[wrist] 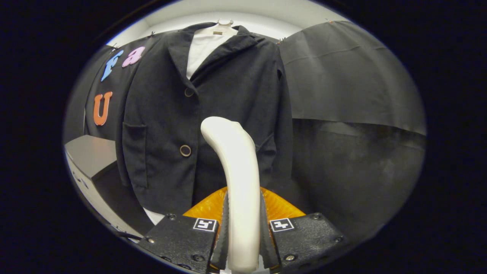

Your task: Iron the clothes twice with a garment steamer, once on the left side and once on the right side.

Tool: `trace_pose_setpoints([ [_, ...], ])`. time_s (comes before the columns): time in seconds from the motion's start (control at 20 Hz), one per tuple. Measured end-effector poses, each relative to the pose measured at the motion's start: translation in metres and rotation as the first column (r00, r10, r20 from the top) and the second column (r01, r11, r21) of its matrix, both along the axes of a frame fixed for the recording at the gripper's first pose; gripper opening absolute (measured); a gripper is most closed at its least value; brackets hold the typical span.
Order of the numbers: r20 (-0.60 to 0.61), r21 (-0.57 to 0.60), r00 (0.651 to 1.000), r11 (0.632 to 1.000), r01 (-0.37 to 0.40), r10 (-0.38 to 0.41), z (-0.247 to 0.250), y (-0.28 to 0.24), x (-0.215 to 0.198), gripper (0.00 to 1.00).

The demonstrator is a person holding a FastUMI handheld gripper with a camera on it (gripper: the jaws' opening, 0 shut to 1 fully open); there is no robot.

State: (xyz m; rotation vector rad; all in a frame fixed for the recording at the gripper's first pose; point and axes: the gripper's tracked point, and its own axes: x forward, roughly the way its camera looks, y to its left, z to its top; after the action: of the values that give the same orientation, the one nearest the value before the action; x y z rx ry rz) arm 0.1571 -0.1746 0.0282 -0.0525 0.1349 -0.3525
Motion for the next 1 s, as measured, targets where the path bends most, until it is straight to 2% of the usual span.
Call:
trace_pose_setpoints([
  [0.4,-0.144,0.025,0.989,0.999,0.028,-0.024,-0.052,0.009,0.000,0.38],
  [0.8,-0.259,0.038,0.963,0.995,0.092,-0.079,-0.105,0.022,-0.014,0.38],
  [1.0,-0.222,0.061,0.968,0.989,0.132,-0.116,-0.093,0.050,-0.031,0.38],
])
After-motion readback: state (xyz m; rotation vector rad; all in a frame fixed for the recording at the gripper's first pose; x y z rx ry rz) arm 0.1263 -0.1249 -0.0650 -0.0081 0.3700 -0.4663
